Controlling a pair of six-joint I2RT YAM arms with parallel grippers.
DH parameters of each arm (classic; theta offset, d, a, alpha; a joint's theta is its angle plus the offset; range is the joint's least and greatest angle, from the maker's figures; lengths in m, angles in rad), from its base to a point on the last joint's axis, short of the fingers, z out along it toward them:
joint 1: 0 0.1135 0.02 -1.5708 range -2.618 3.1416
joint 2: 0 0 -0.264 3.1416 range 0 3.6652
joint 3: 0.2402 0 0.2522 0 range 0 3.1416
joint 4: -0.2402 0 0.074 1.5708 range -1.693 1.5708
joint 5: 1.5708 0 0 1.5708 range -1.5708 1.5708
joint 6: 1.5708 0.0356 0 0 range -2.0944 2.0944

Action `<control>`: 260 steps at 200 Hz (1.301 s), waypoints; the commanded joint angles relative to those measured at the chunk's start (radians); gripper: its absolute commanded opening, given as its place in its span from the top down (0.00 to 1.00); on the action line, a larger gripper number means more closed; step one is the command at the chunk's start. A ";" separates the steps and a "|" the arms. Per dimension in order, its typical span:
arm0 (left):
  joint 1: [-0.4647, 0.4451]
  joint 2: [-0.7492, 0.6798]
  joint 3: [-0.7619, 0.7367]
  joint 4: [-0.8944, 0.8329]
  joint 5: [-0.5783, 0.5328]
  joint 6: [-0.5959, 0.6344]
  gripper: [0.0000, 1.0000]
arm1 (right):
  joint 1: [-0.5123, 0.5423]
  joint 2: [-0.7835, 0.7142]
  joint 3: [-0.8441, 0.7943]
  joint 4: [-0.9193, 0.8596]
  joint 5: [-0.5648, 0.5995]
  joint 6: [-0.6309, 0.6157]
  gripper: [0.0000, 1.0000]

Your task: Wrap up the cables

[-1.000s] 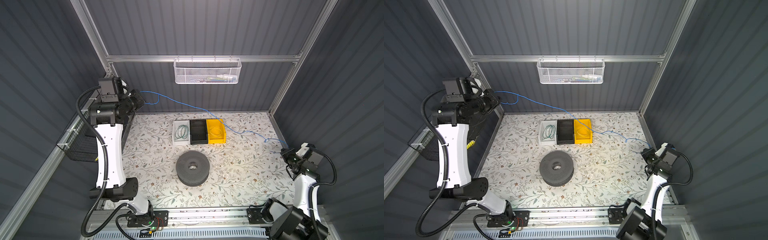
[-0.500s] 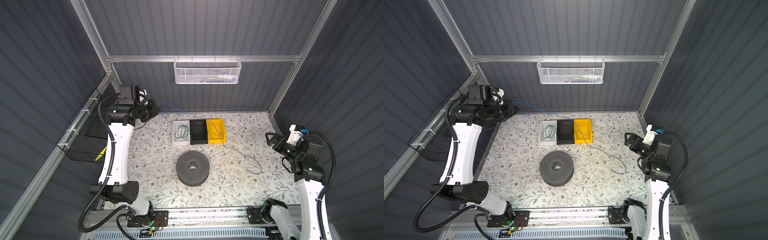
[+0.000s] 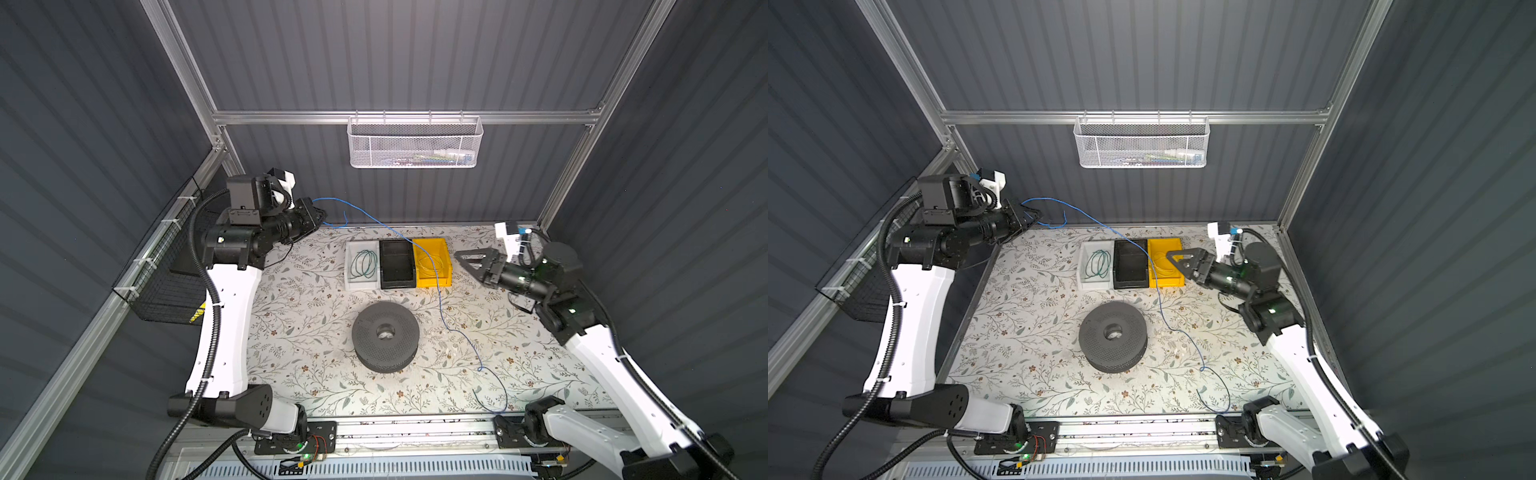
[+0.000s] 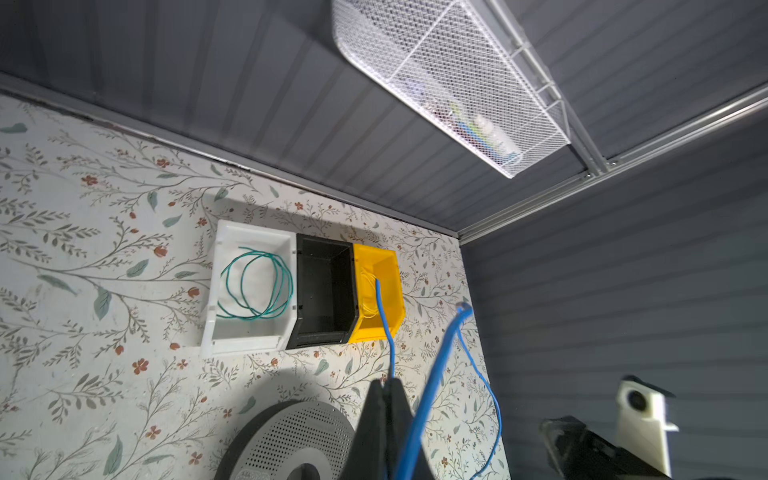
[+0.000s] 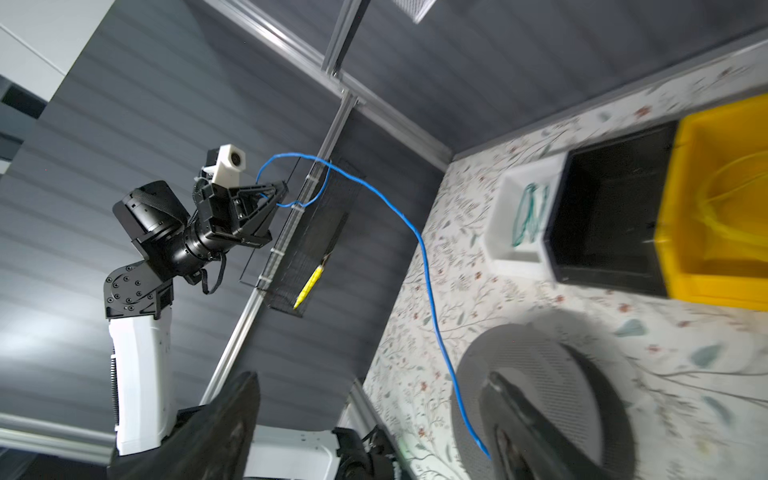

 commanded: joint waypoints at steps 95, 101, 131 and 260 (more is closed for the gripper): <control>-0.008 -0.085 -0.160 0.406 -0.170 -0.092 1.00 | 0.203 0.160 0.345 -0.025 0.106 -0.012 0.13; -0.008 -0.074 -0.155 0.431 -0.166 -0.108 1.00 | 0.212 0.179 0.360 -0.023 0.105 -0.012 0.14; -0.008 -0.016 -0.102 0.508 -0.113 -0.174 1.00 | 0.225 0.262 0.401 0.048 0.097 0.038 0.13; -0.009 -0.192 -0.266 0.437 0.157 -0.111 1.00 | 0.159 0.437 0.370 0.275 0.285 0.084 0.09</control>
